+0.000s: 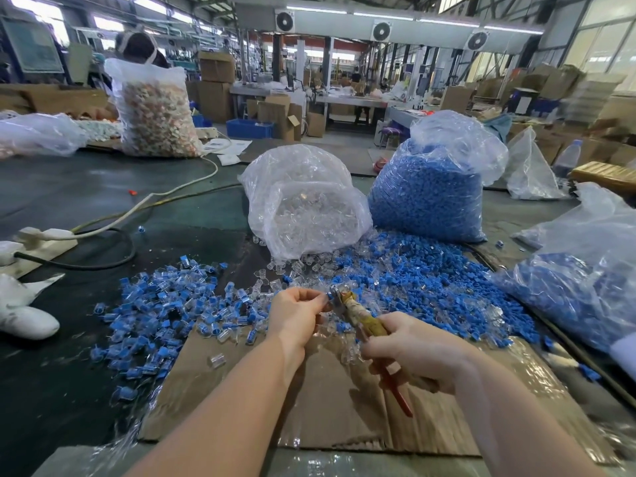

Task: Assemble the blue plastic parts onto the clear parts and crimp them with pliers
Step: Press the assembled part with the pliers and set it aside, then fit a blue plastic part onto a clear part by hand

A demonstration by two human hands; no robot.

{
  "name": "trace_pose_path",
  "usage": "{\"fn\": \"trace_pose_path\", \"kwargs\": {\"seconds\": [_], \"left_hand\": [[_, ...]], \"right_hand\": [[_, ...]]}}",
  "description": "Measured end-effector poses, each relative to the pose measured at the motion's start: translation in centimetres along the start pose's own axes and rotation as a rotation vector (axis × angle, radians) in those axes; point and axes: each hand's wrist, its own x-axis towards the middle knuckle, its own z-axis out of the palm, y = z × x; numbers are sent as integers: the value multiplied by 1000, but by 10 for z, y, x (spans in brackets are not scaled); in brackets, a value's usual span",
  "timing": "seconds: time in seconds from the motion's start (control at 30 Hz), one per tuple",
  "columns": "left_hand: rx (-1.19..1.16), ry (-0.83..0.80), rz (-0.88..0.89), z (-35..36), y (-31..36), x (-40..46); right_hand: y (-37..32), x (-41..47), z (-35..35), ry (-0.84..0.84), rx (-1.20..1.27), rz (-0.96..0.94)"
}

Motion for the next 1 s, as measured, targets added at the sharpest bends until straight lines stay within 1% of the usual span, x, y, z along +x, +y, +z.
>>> {"fn": "trace_pose_path", "kwargs": {"seconds": [0.17,0.4,0.53,0.67,0.77,0.87,0.93,1.0], "left_hand": [[22,17,20,0,6,-1],[80,44,53,3,5,-2],[79,44,42,5,4,-4],[79,46,39,7,4,-5],[58,45,19,7,4,-5],[54,59,24,3,0,-5],[135,118,95,-3,-1,-2],[381,226,221,-16,0,3]], "right_hand": [[-3,1,0,-1,-123,43],[-7,0,1,3,-146,30],[-8,1,5,66,-243,-19],[-4,2,9,113,-265,-30],[-1,2,10,125,-215,-63],[4,2,9,155,-73,-55],[12,5,10,236,40,-30],[23,9,8,380,31,-40]]}}
